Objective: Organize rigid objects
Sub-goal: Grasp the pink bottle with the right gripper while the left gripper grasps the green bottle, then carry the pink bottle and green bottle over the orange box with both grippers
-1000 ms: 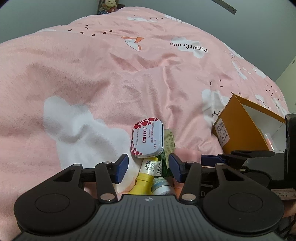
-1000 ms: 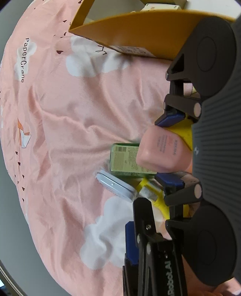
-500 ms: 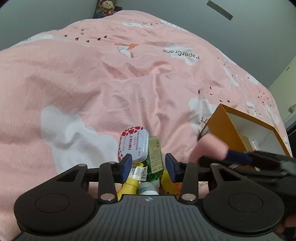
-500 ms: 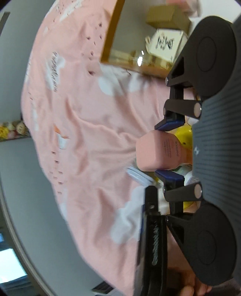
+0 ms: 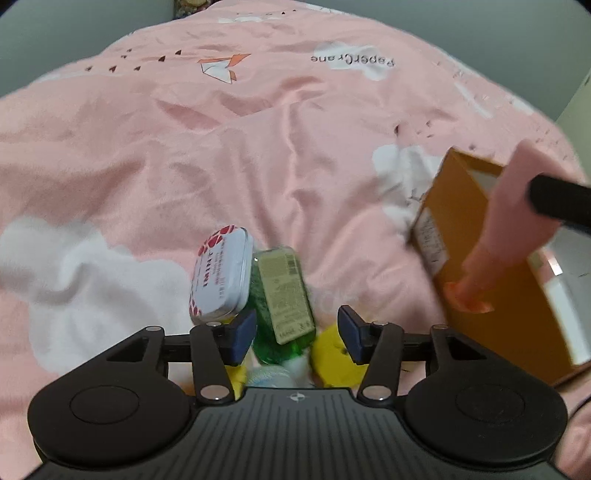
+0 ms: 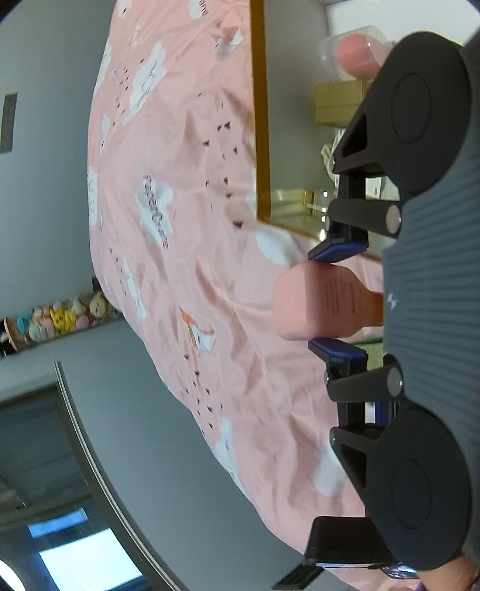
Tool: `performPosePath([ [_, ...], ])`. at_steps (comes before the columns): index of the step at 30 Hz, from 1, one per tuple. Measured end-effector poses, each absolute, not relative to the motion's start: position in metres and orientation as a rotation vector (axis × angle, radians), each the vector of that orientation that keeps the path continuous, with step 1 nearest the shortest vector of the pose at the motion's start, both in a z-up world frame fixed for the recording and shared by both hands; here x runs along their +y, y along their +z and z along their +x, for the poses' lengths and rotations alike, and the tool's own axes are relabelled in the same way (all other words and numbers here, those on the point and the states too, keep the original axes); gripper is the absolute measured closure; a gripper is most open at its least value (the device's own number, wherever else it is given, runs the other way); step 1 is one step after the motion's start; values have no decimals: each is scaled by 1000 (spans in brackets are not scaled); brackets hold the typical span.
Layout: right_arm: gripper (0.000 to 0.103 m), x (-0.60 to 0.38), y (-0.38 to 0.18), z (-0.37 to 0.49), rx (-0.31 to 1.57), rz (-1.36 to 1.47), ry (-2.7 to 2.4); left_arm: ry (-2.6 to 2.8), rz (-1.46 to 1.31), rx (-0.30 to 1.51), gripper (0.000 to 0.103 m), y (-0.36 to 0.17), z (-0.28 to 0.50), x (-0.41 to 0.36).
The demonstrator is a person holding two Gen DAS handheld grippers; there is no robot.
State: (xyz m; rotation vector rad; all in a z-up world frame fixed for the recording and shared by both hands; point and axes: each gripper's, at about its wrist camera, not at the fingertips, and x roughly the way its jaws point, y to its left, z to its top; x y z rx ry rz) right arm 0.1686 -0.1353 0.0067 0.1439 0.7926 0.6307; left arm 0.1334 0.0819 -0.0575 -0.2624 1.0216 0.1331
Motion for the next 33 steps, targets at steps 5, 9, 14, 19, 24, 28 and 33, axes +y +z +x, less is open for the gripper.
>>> performPosePath([
  [5,59,-151,3,177,795,199,603,178,-188,1030,35,-68,145,76],
  [9,59,-164,3,181,797,259,612,197,-190,1064,35,-83,155,77],
  [14,59,-168,1,183,803,282,622,183,-214,1080,36,-96,161,81],
  [19,59,-168,-3,185,811,284,625,185,-181,1069,38,-93,160,76],
  [24,59,-170,1,182,801,285,630,177,-173,1047,39,-84,154,73],
  [28,59,-176,9,178,780,310,634,156,-183,1004,40,-70,145,73],
  [33,59,-184,24,170,748,331,646,124,-191,959,43,-53,134,72],
])
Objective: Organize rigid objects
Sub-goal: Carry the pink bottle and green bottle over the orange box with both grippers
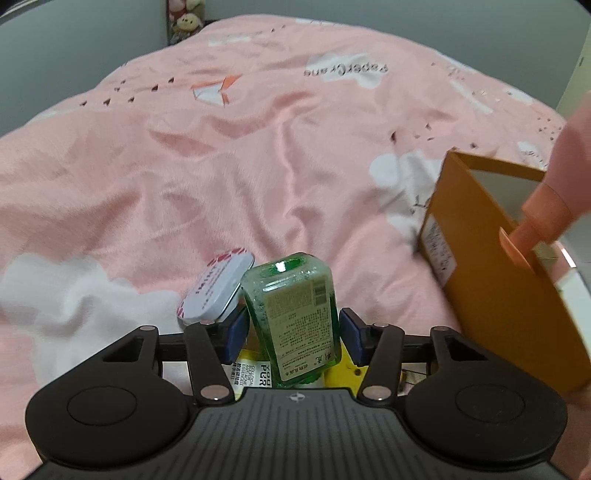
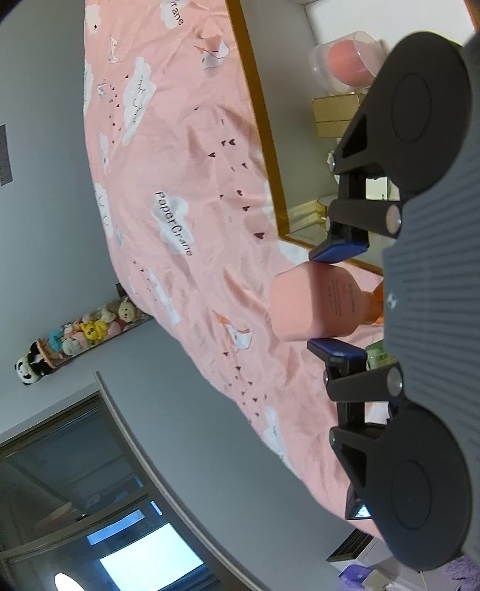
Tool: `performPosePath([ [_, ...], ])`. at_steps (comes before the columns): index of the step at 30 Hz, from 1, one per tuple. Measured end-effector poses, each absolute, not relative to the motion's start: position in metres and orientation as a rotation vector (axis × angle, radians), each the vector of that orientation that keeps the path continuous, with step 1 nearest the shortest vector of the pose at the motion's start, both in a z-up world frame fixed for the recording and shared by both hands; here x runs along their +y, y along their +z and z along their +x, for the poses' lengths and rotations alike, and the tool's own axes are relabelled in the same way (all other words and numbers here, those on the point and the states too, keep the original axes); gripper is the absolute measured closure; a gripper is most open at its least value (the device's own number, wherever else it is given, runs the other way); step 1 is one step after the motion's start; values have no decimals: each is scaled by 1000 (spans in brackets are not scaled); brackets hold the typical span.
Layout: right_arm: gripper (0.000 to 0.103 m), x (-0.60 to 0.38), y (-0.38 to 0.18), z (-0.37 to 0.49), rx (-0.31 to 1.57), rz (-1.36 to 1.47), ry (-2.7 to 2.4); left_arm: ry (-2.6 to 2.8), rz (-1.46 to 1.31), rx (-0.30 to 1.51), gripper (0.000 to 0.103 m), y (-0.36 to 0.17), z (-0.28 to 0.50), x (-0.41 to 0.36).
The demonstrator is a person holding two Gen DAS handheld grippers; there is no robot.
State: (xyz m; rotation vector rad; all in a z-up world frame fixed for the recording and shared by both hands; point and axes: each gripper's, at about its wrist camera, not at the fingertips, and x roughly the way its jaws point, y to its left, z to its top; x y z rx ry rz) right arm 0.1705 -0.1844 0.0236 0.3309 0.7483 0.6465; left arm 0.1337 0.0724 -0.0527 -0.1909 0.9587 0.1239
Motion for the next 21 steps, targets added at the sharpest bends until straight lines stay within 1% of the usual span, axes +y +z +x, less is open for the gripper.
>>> performPosePath([
  [7,59,-199,44,159,693,301,594,90,-212,881,44,-25,119,70],
  [13,59,-226,60,157,664,268,521,15,-234,784,45,16,111,60],
  [21,60,-275,52,168,737,261,415,-210,-203,662,45,79,118,16],
])
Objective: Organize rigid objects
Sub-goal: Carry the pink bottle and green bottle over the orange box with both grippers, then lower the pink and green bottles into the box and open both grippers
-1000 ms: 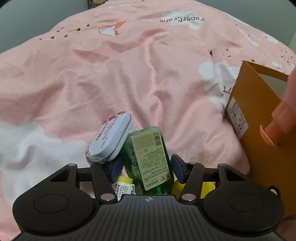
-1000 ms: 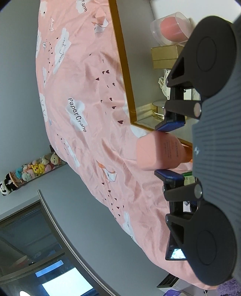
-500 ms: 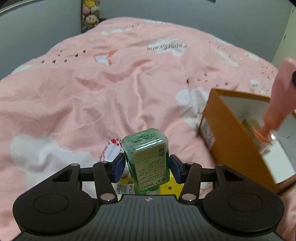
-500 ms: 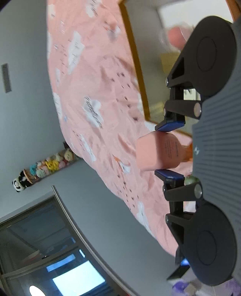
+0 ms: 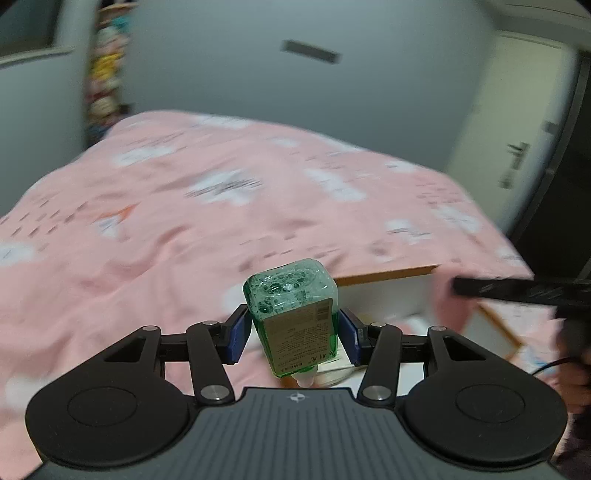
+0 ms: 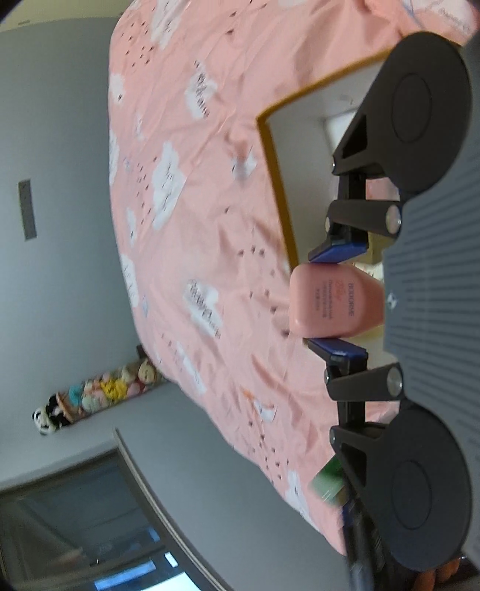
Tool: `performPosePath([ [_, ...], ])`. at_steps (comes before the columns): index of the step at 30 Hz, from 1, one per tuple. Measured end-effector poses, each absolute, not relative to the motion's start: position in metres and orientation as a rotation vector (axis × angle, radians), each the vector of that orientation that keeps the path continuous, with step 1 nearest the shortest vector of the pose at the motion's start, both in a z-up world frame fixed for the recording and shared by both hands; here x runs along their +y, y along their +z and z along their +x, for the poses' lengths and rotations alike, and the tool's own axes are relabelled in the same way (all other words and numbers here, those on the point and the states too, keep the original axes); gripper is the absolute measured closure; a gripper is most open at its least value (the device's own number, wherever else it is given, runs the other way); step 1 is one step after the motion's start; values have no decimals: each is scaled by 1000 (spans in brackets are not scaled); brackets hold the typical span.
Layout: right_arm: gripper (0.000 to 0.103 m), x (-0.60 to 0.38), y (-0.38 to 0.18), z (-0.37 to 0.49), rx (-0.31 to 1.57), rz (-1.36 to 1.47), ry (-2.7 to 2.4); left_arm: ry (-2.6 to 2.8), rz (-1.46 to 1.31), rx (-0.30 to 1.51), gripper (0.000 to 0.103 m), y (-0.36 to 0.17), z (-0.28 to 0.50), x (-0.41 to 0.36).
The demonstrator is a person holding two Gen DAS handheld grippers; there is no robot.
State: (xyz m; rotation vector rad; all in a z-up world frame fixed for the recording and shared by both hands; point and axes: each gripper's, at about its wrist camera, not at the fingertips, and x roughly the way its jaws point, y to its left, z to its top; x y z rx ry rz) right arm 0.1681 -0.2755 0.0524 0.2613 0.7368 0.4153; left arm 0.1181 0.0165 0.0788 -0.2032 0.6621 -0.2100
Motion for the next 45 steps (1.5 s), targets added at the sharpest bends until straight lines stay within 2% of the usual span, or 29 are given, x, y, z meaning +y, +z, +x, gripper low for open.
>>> performPosePath([
  [5,60,-299,46,176,777,227,364,-369,-196,705,45,82,143,-24],
  [13,60,-316,16,201,949,87,354,-460,-199,952,45,30,204,-71],
  [24,60,-296,-44,232,1188,162,493,-476,-117,1213,46,-16,227,-76],
  [37,60,-294,-62,254,1260,191,460,-489,-78,1326,45,-33,256,-95],
  [41,60,-295,-62,258,1279,184,450,-466,-28,1439,46,-56,261,-102],
  [45,60,-289,-63,260,1303,175,462,-443,23,1432,46,-67,253,-109],
])
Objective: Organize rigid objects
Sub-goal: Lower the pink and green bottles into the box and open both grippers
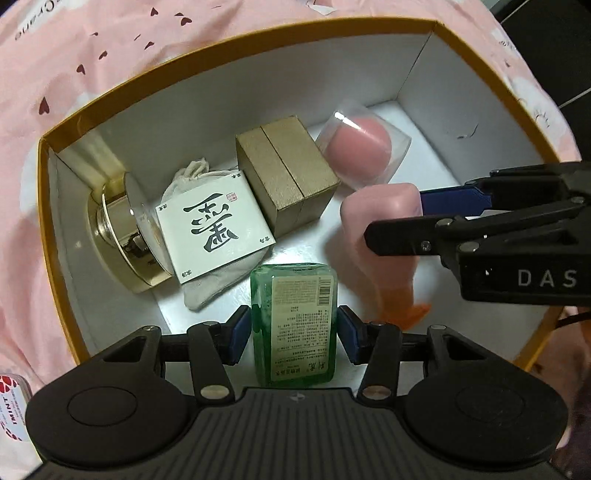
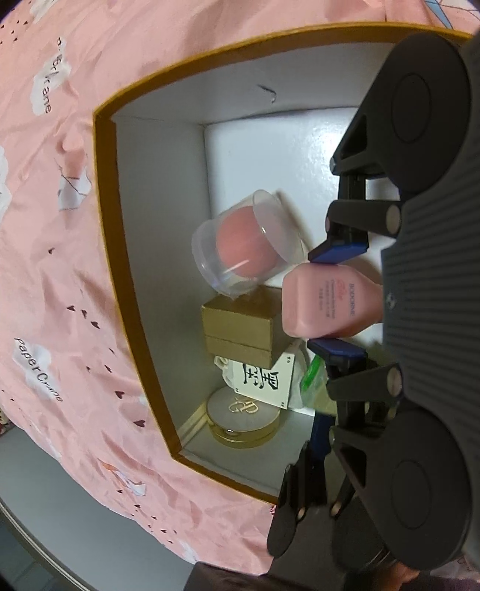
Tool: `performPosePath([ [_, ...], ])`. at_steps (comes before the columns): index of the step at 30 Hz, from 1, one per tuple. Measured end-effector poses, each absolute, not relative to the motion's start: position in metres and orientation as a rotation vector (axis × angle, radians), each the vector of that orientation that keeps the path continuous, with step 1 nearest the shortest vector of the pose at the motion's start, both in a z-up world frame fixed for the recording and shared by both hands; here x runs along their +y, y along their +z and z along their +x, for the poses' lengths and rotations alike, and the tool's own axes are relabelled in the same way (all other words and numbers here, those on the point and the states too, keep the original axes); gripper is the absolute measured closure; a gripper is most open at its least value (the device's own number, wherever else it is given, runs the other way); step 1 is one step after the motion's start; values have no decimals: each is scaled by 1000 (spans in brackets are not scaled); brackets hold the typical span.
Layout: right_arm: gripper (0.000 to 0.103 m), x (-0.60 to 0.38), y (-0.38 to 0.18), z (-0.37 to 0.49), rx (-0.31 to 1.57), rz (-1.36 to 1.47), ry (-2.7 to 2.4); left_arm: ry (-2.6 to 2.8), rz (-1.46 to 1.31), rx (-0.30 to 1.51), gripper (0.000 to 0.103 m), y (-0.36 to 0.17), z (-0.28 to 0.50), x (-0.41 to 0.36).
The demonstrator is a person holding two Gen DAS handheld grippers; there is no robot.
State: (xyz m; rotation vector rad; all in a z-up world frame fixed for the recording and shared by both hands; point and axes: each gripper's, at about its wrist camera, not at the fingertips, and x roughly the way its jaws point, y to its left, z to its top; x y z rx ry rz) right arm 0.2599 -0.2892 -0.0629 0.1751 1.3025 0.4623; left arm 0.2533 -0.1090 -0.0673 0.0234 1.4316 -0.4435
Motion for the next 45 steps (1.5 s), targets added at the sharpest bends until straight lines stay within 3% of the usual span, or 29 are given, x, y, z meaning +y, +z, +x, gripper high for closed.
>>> performPosePath([
  [7,60,-282,-71,259,1367,204,476,-451,25,1366,38,-44,248,-103],
  [20,59,-259,-76,263,1445,181,423,-289,-122,1002,39,19,205,-31],
  [38,60,-208,-86,264,1536,195,448,-204,-283,986,39,8,168,23],
  [45,52,-204,-72,257,1478,131,449,-194,-304,970,39,11,162,33],
])
